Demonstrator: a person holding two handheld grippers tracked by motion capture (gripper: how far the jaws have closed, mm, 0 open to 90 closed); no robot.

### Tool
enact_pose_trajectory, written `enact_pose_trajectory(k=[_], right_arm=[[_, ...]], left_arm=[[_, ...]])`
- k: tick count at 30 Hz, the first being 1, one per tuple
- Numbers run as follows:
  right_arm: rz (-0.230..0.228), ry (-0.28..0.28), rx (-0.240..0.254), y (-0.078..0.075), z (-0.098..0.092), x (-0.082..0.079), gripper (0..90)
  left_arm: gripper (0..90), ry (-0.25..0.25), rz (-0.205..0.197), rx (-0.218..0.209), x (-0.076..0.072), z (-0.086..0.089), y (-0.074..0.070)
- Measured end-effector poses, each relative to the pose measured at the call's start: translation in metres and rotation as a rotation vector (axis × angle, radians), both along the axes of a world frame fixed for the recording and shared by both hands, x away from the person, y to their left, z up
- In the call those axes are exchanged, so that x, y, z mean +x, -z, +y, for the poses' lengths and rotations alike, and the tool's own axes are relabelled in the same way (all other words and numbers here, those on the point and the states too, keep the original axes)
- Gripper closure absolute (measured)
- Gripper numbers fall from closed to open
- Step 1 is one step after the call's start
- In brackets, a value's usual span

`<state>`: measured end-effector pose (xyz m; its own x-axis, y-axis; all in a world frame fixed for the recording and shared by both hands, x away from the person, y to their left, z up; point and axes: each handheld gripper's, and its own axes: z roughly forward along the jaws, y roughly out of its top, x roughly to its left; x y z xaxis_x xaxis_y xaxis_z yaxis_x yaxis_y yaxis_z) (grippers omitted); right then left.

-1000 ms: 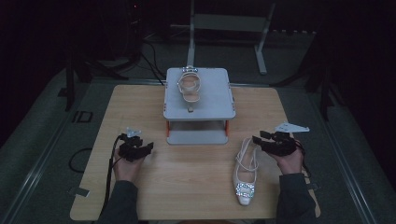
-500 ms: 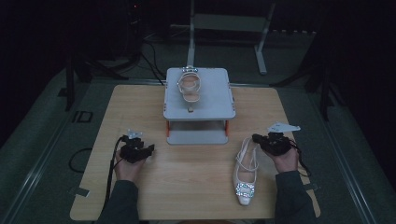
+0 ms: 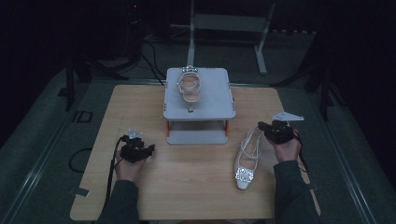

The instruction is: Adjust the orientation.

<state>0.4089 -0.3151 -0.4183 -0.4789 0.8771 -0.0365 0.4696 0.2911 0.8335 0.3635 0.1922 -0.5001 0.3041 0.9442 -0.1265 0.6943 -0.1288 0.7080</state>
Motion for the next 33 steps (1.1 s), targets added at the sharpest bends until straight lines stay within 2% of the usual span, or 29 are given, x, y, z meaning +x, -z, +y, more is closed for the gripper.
enact_pose_trajectory(k=[5,8,11,16,18,22,26,27,30,33], right_arm=[[0.014,0.057,0.021,-0.001,-0.015,0.017,87.8],[0.02,0.102,0.0,0.001,-0.024,0.025,87.8],[0.02,0.134,-0.013,0.003,-0.031,0.029,87.8],[0.018,0.236,-0.021,0.005,-0.048,0.031,87.9],[0.023,0.241,-0.018,0.005,-0.05,0.031,87.9],[0.037,0.215,-0.056,0.01,-0.054,0.018,88.0],[0.059,0.181,-0.066,0.018,-0.058,0.007,87.1],[0.061,0.179,-0.058,0.019,-0.06,0.004,85.8],[0.035,0.171,-0.018,0.017,-0.063,-0.003,73.6],[0.01,0.158,-0.007,0.012,-0.063,-0.012,67.0]], left_arm=[[48.8,-0.002,-0.001,0.0,0.0,0.0,0.0],[48.8,-0.003,-0.002,-0.001,0.0,0.0,0.0],[49.0,-0.003,-0.003,-0.002,0.0,0.0,0.0],[49.0,-0.003,-0.005,-0.001,0.0,0.0,0.0],[49.0,-0.002,-0.006,-0.002,0.001,0.0,0.001],[48.9,-0.002,-0.006,0.0,0.001,0.0,0.001],[48.9,-0.003,-0.009,-0.001,0.001,-0.001,0.001],[48.9,-0.002,-0.009,0.0,0.001,-0.001,0.001],[48.8,-0.003,-0.01,0.001,0.001,-0.002,0.001],[48.8,-0.002,-0.01,-0.001,0.001,-0.002,0.001]])
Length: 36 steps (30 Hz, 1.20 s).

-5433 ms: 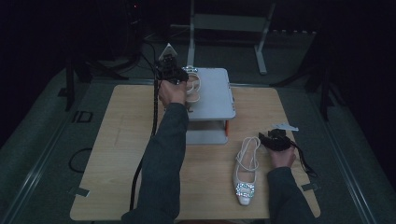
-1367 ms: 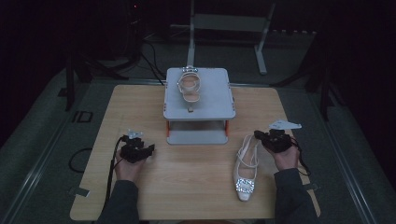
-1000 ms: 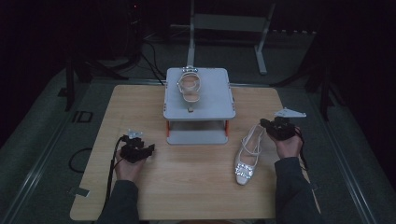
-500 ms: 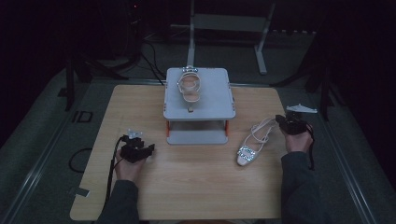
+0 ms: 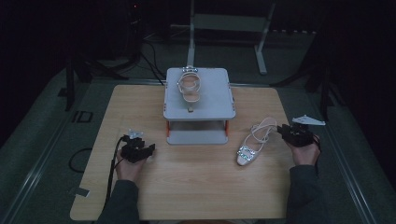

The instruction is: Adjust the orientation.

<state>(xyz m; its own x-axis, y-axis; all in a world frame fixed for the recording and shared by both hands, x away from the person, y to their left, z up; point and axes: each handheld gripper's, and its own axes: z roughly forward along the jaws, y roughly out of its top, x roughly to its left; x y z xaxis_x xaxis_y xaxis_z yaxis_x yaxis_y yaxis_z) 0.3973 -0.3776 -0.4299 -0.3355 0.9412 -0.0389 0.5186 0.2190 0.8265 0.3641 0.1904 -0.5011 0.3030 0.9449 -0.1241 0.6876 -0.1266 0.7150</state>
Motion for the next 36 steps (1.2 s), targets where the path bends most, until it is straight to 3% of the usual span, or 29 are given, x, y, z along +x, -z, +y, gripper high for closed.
enact_pose_trajectory(k=[5,8,13,18,29,36], right_arm=[[-0.036,-0.042,-0.006,-0.006,0.006,-0.017,62.3],[-0.023,-0.099,0.013,-0.003,0.012,-0.027,61.3],[0.006,-0.151,-0.019,0.01,0.019,-0.039,61.2],[0.032,-0.172,-0.023,0.021,0.023,-0.044,61.4],[0.101,-0.289,-0.066,0.039,0.043,-0.051,61.1],[0.101,-0.305,-0.076,0.04,0.05,-0.049,63.5]], left_arm=[[48.7,0.002,0.001,0.0,0.0,0.0,0.0],[48.7,0.002,-0.001,0.002,0.0,0.0,0.0],[48.7,0.002,-0.004,0.001,0.0,-0.001,0.0],[48.7,0.002,-0.005,-0.003,0.0,0.0,0.0],[48.2,0.002,-0.008,-0.006,-0.001,-0.001,0.001],[48.2,0.0,-0.011,-0.009,0.0,-0.001,0.001]])
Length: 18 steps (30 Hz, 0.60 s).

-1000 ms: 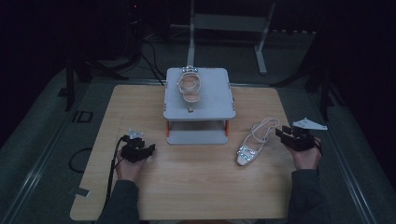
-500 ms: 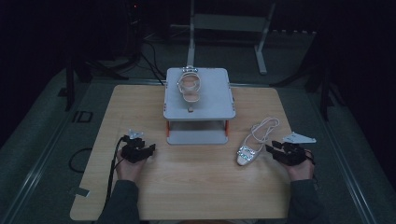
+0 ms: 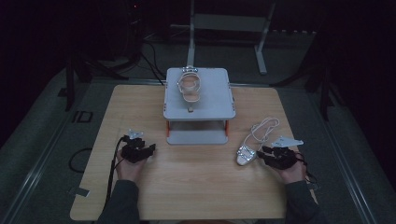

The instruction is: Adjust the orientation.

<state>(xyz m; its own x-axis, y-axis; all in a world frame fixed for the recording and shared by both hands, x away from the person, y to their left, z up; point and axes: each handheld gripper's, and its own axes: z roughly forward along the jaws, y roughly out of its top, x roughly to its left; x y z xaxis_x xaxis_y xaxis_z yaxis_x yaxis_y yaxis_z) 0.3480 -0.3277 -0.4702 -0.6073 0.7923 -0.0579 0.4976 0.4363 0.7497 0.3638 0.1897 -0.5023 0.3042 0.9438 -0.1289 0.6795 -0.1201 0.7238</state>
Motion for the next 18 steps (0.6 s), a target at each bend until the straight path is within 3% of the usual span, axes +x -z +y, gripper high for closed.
enact_pose_trajectory(k=[12,18], right_arm=[[0.006,-0.047,-0.002,0.0,0.014,-0.002,65.6],[0.006,-0.104,-0.001,-0.001,0.026,-0.001,69.3]], left_arm=[[48.0,0.003,-0.002,0.0,0.001,0.0,0.0],[47.8,0.005,-0.001,0.0,0.002,-0.001,0.0]])
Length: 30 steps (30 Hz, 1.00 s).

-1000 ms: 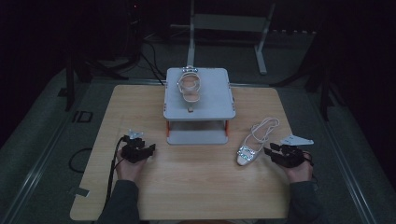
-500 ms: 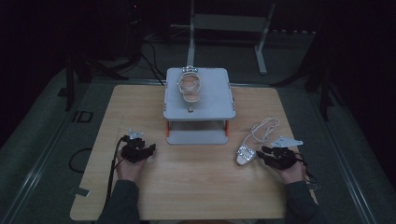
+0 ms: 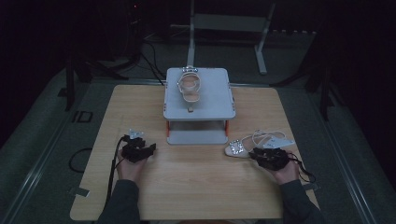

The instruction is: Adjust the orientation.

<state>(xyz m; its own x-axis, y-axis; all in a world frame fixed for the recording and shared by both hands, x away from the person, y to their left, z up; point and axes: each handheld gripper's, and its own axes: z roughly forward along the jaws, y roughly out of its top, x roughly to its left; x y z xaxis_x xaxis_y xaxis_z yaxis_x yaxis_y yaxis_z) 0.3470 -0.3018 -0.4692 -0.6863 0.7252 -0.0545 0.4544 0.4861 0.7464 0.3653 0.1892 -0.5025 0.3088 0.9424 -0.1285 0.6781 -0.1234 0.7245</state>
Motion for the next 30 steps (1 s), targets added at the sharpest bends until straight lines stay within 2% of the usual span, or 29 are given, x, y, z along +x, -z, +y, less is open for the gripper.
enact_pose_trajectory(k=[3,4,6,11,13,19,25,27,30], right_arm=[[0.004,-0.019,0.014,0.0,0.006,0.002,70.9],[0.0,-0.034,0.009,-0.001,0.013,0.004,71.9],[-0.007,-0.032,0.009,-0.002,0.018,0.006,72.0],[-0.008,-0.037,0.005,-0.004,0.021,0.007,72.0],[-0.014,-0.046,0.02,-0.006,0.019,0.006,71.9],[-0.082,-0.022,0.065,-0.029,0.012,0.009,69.7],[-0.143,0.015,0.108,-0.06,0.001,0.021,66.6],[-0.151,0.019,0.109,-0.063,0.0,0.023,65.2],[-0.174,0.058,0.128,-0.074,-0.008,0.036,60.7]], left_arm=[[47.8,0.0,-0.001,-0.005,0.0,0.0,0.0],[47.8,0.0,-0.001,-0.006,0.0,0.0,0.0],[47.8,0.0,-0.002,-0.006,0.0,0.0,0.0],[47.8,0.0,-0.001,-0.008,0.0,0.001,0.0],[47.8,0.001,-0.002,-0.007,0.0,0.001,0.0],[47.5,0.003,-0.004,-0.011,0.0,0.001,0.001],[47.5,0.003,-0.004,-0.02,0.0,0.002,0.001],[47.5,0.003,-0.005,-0.026,0.001,0.002,0.001],[47.5,0.003,-0.006,-0.027,0.001,0.002,0.001]])
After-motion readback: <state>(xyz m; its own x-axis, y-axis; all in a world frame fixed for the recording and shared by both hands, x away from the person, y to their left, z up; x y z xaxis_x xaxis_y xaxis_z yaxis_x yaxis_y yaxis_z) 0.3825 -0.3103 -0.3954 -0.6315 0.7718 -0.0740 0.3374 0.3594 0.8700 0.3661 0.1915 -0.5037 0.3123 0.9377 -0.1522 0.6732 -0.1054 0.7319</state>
